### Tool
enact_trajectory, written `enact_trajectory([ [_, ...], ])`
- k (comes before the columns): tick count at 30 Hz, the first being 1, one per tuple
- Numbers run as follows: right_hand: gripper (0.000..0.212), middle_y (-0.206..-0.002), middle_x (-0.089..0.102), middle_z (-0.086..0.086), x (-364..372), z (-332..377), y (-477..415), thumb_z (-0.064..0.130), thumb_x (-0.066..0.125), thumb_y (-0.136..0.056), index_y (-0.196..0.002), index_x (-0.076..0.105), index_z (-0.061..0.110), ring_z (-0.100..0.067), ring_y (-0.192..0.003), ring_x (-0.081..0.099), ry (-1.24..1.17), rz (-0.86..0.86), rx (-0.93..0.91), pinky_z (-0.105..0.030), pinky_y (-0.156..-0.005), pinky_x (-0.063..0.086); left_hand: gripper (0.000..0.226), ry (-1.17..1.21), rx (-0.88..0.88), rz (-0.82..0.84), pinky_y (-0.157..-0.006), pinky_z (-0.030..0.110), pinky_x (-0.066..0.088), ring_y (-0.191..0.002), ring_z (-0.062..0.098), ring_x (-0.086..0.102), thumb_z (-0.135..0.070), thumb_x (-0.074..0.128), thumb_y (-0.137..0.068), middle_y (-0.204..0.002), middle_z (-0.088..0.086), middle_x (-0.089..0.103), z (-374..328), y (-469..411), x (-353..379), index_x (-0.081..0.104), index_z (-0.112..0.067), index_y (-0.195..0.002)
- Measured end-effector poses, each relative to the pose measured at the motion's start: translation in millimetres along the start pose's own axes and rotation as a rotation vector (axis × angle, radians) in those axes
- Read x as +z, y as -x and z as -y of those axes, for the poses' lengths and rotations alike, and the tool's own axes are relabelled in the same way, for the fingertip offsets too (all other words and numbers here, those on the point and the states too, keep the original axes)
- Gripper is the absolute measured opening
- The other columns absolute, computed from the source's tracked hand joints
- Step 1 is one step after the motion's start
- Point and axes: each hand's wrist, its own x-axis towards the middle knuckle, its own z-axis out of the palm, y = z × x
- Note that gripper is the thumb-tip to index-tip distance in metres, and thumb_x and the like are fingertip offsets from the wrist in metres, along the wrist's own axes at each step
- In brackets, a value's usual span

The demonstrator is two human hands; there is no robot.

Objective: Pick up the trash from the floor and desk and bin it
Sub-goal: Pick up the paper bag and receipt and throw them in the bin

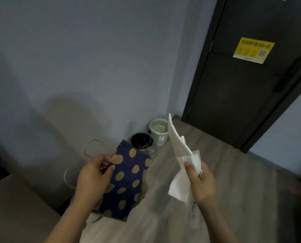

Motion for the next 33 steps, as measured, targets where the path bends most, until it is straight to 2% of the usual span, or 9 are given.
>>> enact_trajectory([
  [4, 0.017, -0.088, 0.067, 0.004, 5.9, 4.5, -77.4, 0.032, 0.058, -0.093, -0.109, 0.061, 0.026, -0.014, -0.081, 0.065, 0.013, 0.023, -0.022, -0.035, -0.071, 0.054, 0.009, -0.039, 0.016, -0.044, -0.051, 0.021, 0.037, -0.067, 0.003, 0.056, -0.015, 0.063, -0.087, -0.072, -0.012, 0.062, -19.2, -62.7, 22.9, 0.059, -0.022, -0.084],
  [9, 0.012, -0.085, 0.067, 0.005, 19.0, 2.6, -152.3, 0.028, 0.059, -0.093, -0.105, 0.061, 0.028, -0.011, -0.079, 0.065, 0.034, 0.055, 0.017, -0.029, -0.066, 0.051, 0.011, -0.082, -0.001, -0.049, -0.05, 0.02, 0.036, -0.064, -0.001, 0.053, -0.014, 0.065, -0.085, -0.068, -0.014, 0.06, -21.6, -126.9, 51.3, 0.059, -0.022, -0.083],
  [12, 0.01, -0.085, 0.068, 0.005, 33.9, -0.2, -193.7, 0.028, 0.06, -0.093, -0.095, 0.06, 0.038, -0.013, -0.079, 0.066, 0.045, 0.078, 0.045, -0.034, -0.071, 0.055, 0.009, -0.091, -0.021, -0.047, -0.05, 0.018, 0.035, -0.062, -0.002, 0.05, -0.013, 0.065, -0.086, -0.067, -0.014, 0.058, -16.7, -172.7, 69.4, 0.059, -0.02, -0.084],
  [18, 0.011, -0.086, 0.066, 0.006, 77.9, -2.8, -297.9, 0.032, 0.06, -0.092, -0.089, 0.056, 0.042, -0.013, -0.081, 0.064, 0.161, 0.074, 0.057, -0.04, -0.076, 0.055, 0.009, -0.072, -0.003, -0.009, -0.053, 0.02, 0.038, -0.064, 0.011, 0.055, -0.008, 0.062, -0.086, -0.075, -0.003, 0.063, -12.1, -294.2, 110.1, 0.06, -0.017, -0.089],
  [20, 0.008, -0.087, 0.067, 0.005, 91.4, -0.6, -333.4, 0.033, 0.059, -0.093, -0.099, 0.058, 0.038, -0.012, -0.08, 0.064, 0.205, 0.09, 0.079, -0.036, -0.072, 0.055, 0.011, -0.059, 0.001, 0.014, -0.059, 0.027, 0.044, -0.071, 0.018, 0.06, -0.007, 0.061, -0.087, -0.08, 0.0, 0.066, -14.1, -335.2, 118.2, 0.06, -0.018, -0.09],
  [23, 0.023, -0.088, 0.068, 0.005, 110.3, 5.3, -382.6, 0.034, 0.06, -0.092, -0.113, 0.061, 0.025, -0.011, -0.08, 0.064, 0.278, 0.145, 0.138, -0.025, -0.064, 0.049, 0.016, -0.029, -0.023, 0.078, -0.071, 0.029, 0.047, -0.081, 0.019, 0.063, -0.006, 0.061, -0.087, -0.089, 0.001, 0.068, -14.9, -389.8, 128.5, 0.062, -0.02, -0.094],
  [26, 0.014, -0.084, 0.067, 0.006, 127.2, 7.1, -424.3, 0.032, 0.061, -0.092, -0.104, 0.061, 0.027, -0.01, -0.077, 0.062, 0.329, 0.156, 0.164, -0.022, -0.062, 0.045, 0.023, -0.071, -0.025, 0.146, -0.08, 0.029, 0.048, -0.092, 0.021, 0.063, -0.01, 0.061, -0.087, -0.101, 0.003, 0.068, -12.6, -436.8, 144.3, 0.064, -0.015, -0.11],
  [30, 0.008, -0.078, 0.065, 0.011, 142.5, 2.0, -466.0, 0.026, 0.064, -0.09, -0.097, 0.062, 0.028, -0.011, -0.073, 0.062, 0.37, 0.166, 0.161, -0.018, -0.058, 0.042, 0.027, -0.079, -0.036, 0.209, -0.077, 0.025, 0.041, -0.089, 0.014, 0.057, -0.014, 0.063, -0.087, -0.107, 0.002, 0.067, -13.4, -479.7, 167.9, 0.062, -0.015, -0.115],
  [33, 0.009, -0.076, 0.062, 0.018, 149.1, -2.9, -499.3, 0.025, 0.064, -0.09, -0.096, 0.059, 0.031, 0.004, -0.069, 0.057, 0.379, 0.2, 0.174, -0.009, -0.053, 0.04, 0.027, -0.087, -0.07, 0.219, -0.078, 0.026, 0.044, -0.092, 0.017, 0.06, -0.016, 0.063, -0.087, -0.108, 0.003, 0.067, -15.3, -509.2, 185.7, 0.061, -0.015, -0.115],
])
